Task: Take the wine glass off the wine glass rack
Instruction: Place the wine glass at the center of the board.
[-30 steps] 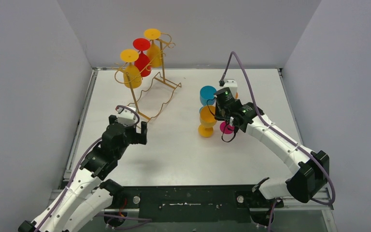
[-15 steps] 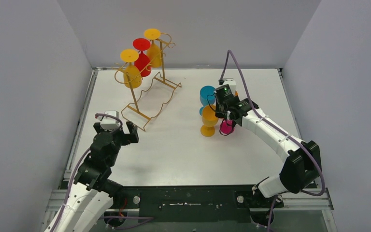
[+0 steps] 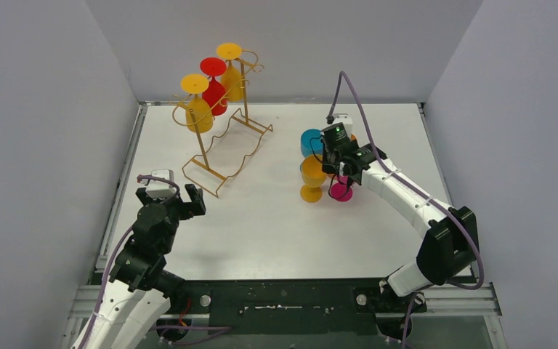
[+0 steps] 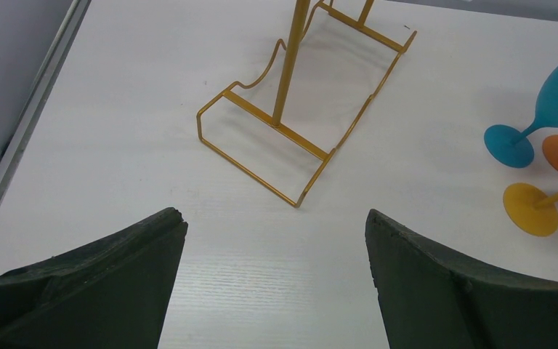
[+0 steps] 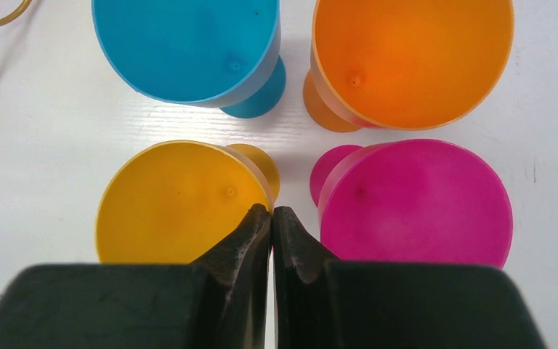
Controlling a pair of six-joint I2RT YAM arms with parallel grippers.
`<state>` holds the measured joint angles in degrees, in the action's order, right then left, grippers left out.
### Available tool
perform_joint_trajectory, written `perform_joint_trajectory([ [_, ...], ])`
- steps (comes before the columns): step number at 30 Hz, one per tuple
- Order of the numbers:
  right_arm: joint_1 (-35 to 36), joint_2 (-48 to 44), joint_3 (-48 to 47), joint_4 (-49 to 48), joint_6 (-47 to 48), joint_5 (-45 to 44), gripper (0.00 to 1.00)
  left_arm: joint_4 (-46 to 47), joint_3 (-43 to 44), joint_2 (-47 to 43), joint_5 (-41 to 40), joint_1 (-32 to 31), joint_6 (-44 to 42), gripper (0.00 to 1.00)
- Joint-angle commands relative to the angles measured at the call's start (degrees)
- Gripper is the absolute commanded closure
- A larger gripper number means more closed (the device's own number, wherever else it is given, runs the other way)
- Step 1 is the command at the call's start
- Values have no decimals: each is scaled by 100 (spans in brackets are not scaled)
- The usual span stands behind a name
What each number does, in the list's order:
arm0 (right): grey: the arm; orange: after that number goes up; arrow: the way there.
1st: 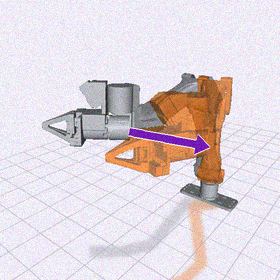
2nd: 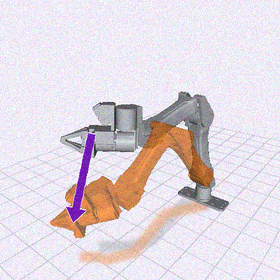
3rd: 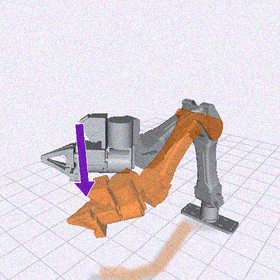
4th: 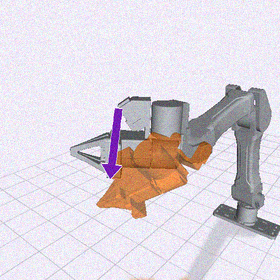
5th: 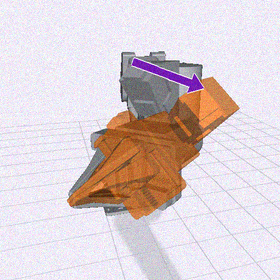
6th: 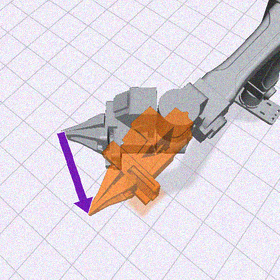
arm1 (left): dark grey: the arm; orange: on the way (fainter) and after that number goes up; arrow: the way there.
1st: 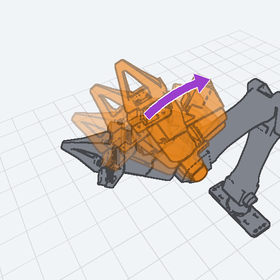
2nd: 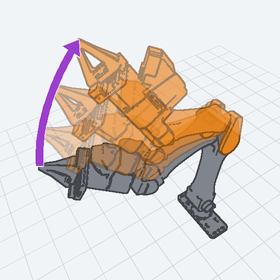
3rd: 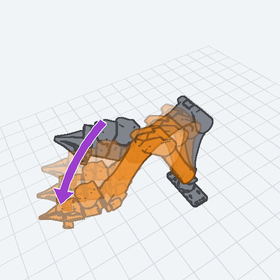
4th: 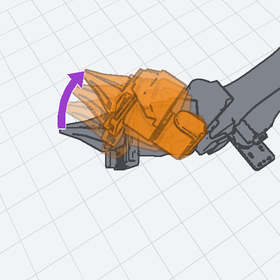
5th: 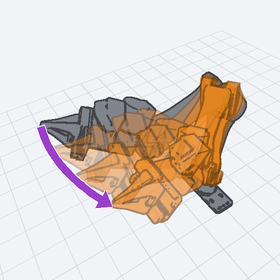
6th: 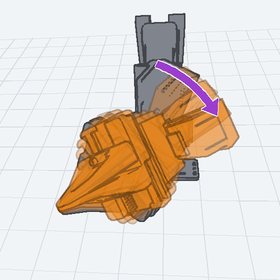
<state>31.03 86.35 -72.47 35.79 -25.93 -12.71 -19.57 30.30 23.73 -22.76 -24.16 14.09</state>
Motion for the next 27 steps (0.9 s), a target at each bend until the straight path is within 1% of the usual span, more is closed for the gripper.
perform_joint_trajectory([
  [1, -52, 34, -334, -138, 105, -104, 95, 230, 45, 10, -132, 22, 46, 8],
  [6, -68, -9, -479, 4, 138, -100, 80, 240, 37, 0, -123, 17, 50, 8],
  [10, -65, -63, -589, 61, 157, -24, 73, 233, 46, -7, -112, 15, 46, 9],
  [15, -65, -127, -886, 162, 210, 249, 72, 248, 46, -34, -114, 17, 57, 9],
  [19, -67, -316, -967, 99, 198, 657, 66, 100, 98, 36, -86, 17, 189, 9],
  [22, -54, -554, -843, -15, 38, 1000, 61, -41, 190, 132, -236, 17, 269, 9],
  [25, -59, -938, -409, -502, -229, 1807, 56, -119, 282, 187, -395, 26, 288, 9],
  [27, -53, -1205, -79, -967, -462, 2228, 54, -204, 367, 307, -437, 39, 312, 18],
])
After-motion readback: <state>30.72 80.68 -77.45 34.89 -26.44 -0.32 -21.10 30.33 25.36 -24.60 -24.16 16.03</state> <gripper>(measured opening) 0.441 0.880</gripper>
